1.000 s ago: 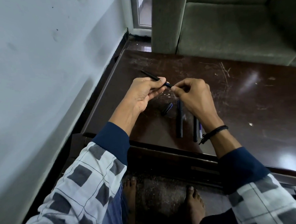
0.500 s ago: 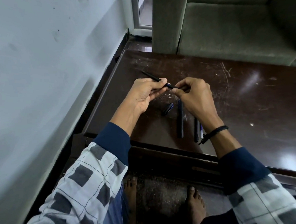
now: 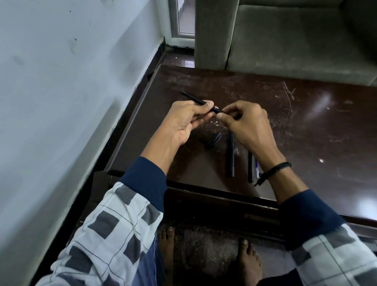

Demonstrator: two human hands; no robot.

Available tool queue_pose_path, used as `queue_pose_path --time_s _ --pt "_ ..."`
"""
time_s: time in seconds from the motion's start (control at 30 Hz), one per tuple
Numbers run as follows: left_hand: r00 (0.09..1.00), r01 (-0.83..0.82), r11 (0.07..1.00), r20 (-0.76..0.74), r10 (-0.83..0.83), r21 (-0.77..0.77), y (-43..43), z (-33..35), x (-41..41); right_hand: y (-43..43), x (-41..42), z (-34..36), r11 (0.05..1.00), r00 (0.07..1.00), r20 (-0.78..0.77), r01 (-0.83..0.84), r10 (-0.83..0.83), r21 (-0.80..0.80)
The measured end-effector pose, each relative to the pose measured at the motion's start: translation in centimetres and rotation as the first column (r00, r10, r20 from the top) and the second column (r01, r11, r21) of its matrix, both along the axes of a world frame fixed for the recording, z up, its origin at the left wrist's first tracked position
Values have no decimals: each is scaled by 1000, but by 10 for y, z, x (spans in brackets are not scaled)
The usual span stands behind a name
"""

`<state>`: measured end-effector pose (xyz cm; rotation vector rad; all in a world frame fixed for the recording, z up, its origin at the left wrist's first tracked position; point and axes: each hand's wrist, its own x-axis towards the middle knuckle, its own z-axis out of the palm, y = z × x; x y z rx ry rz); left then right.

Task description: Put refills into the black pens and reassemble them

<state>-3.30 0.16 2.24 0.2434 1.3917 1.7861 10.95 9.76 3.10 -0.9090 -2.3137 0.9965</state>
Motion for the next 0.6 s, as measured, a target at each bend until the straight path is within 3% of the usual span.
queue_pose_path --time_s 0.47,0.6 --pt "1000 28 1000 -6 -28 -1 -1 -1 1 -1 0 1 999 999 49 3 -5 41" --pt "1000 20 1000 -7 -20 -8 -1 0 0 0 0 3 999 998 64 -27 28 -26"
